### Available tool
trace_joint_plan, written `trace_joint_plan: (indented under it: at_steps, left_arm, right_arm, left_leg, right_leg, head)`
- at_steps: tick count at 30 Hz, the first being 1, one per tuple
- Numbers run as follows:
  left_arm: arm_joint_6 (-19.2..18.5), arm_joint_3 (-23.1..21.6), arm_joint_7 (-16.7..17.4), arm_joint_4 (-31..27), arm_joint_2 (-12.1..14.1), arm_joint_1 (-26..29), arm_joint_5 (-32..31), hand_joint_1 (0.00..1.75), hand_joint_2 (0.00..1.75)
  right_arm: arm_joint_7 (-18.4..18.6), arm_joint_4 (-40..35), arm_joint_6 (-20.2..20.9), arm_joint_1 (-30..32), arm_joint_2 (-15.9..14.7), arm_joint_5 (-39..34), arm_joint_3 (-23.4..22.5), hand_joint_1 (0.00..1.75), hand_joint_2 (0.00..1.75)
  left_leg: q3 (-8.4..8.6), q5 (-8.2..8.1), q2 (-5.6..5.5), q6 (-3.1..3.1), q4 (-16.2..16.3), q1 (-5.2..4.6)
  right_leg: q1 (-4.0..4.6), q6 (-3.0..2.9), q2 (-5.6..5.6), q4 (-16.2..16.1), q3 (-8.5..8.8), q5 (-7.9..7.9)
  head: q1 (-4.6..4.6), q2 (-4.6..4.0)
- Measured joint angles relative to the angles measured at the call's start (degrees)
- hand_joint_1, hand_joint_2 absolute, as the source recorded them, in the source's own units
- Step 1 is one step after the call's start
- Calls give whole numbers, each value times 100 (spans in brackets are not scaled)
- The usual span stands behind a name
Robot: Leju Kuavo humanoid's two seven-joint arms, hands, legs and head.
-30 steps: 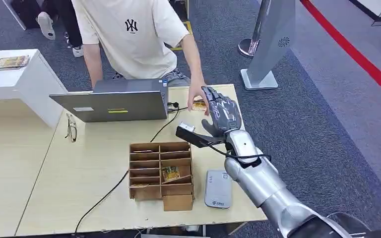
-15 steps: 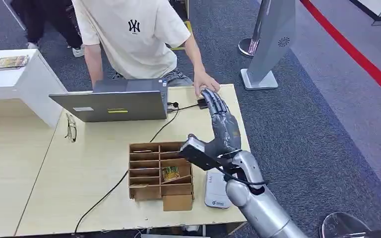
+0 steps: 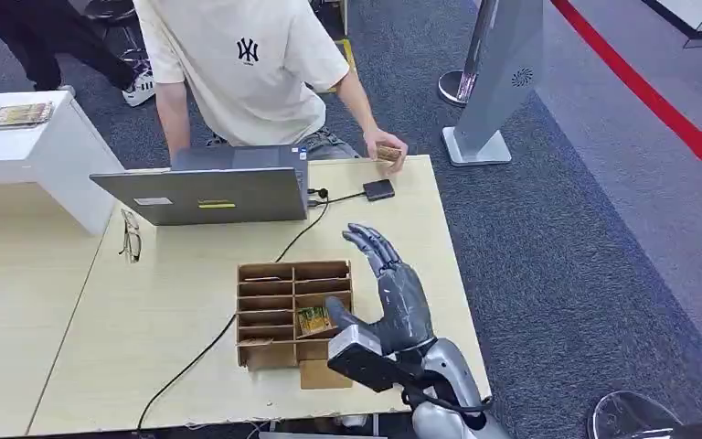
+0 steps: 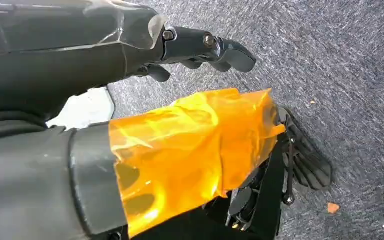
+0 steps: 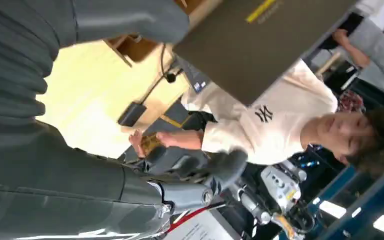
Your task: Pass the card to the sensor for recognition and then transmit it.
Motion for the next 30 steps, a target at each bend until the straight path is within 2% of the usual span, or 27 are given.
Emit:
trace_joint_plan:
  at_steps: [2, 3, 7, 9, 11, 13, 15, 17, 19, 21, 22, 24, 25, 30]
  left_arm:
    - [7, 0, 20, 2, 0, 0, 4, 0, 0]
    - [11, 0, 35, 2, 0, 0, 4, 0, 0]
    - [17, 0, 87, 2, 4, 0, -22, 0, 0]
    - [15, 0, 129, 2, 7, 1, -28, 0, 0]
    - [15, 0, 151, 2, 9, 1, -42, 0, 0]
    - [15, 0, 160, 2, 9, 1, -57, 0, 0]
    - [15, 0, 181, 2, 9, 1, -74, 0, 0]
    - [13, 0, 184, 2, 9, 1, -87, 0, 0]
    - [7, 0, 186, 2, 11, 1, -94, 0, 0]
    - [2, 0, 186, 2, 11, 1, -98, 0, 0]
    - [0, 0, 186, 2, 11, 1, -98, 0, 0]
    - [-2, 0, 188, 2, 11, 1, -98, 0, 0]
    - [-4, 0, 188, 2, 11, 1, -98, 0, 0]
    - [-28, 0, 188, 2, 13, 1, -98, 0, 0]
  right_arm:
    - [79, 123, 2, 37, 0, 168, 133, 169, 175]
    - [122, 177, 2, 51, 0, 269, 190, 143, 175]
    - [466, 573, -4, 19, 20, 872, 470, 110, 175]
    - [656, 826, -22, -10, 24, 1167, 586, 63, 175]
    - [870, 1014, -37, -49, 37, 1460, 656, 49, 175]
    - [1066, 1173, -53, -110, 46, 1734, 697, 59, 175]
    - [1156, 1292, -61, -178, 46, 1875, 699, 82, 175]
    - [1250, 1430, -77, -287, 46, 1993, 697, 86, 175]
    - [1346, 1538, -124, -363, 48, 2136, 690, 99, 175]
    - [1412, 1619, -153, -436, 52, 2220, 664, 99, 175]
    - [1434, 1646, -153, -460, 55, 2260, 642, 113, 175]
    - [1486, 1685, -153, -498, 55, 2314, 592, 113, 175]
    - [1486, 1700, -153, -516, 55, 2319, 574, 122, 175]
    - [1539, 1722, -149, -597, 55, 2400, 404, 133, 175]
  left_leg:
    - [-1, 0, -1, 0, 0, 0]
    - [-2, 0, -1, 0, 0, 0]
    - [-1, 0, 0, -1, -1, 0]
    - [-2, 0, -2, -1, -1, 0]
    - [-3, 0, -1, -1, -1, 0]
    - [-2, 0, 0, -1, -1, 0]
    - [-3, 0, -1, 0, -1, 0]
    - [-1, 1, 0, -1, 0, 0]
    - [-1, 1, -1, -1, 0, 0]
    - [-1, 1, -1, -1, 0, 0]
    - [-1, 1, -1, -1, 0, 0]
    - [-1, 1, -1, -1, 0, 0]
    - [-1, 1, -1, -1, 0, 0]
    - [-1, 1, -1, -1, 0, 0]
  right_leg:
    - [0, 0, -2, 0, 0, 0]
    - [0, 0, -2, 1, 0, 0]
    - [0, 0, 1, 1, 0, 0]
    - [0, 0, -3, 1, 0, 0]
    - [0, 0, -1, 1, 0, 0]
    - [0, 0, -1, 1, 0, 0]
    - [0, 0, -1, 1, 0, 0]
    - [-1, 0, -1, 1, 0, 0]
    - [0, 0, -1, 1, 0, 0]
    - [0, 0, -1, 1, 0, 0]
    - [0, 0, -1, 1, 0, 0]
    - [0, 0, -1, 1, 0, 0]
    - [0, 0, -1, 1, 0, 0]
    - [0, 0, -1, 1, 0, 0]
  head:
    - [0, 0]
    - [2, 0]
    - [0, 0]
    - [2, 0]
    - [0, 0]
    - [2, 0]
    - [0, 0]
    - [0, 0]
    - [2, 0]
    - [0, 0]
    - [0, 0]
    - [2, 0]
    - [0, 0]
    - [0, 0]
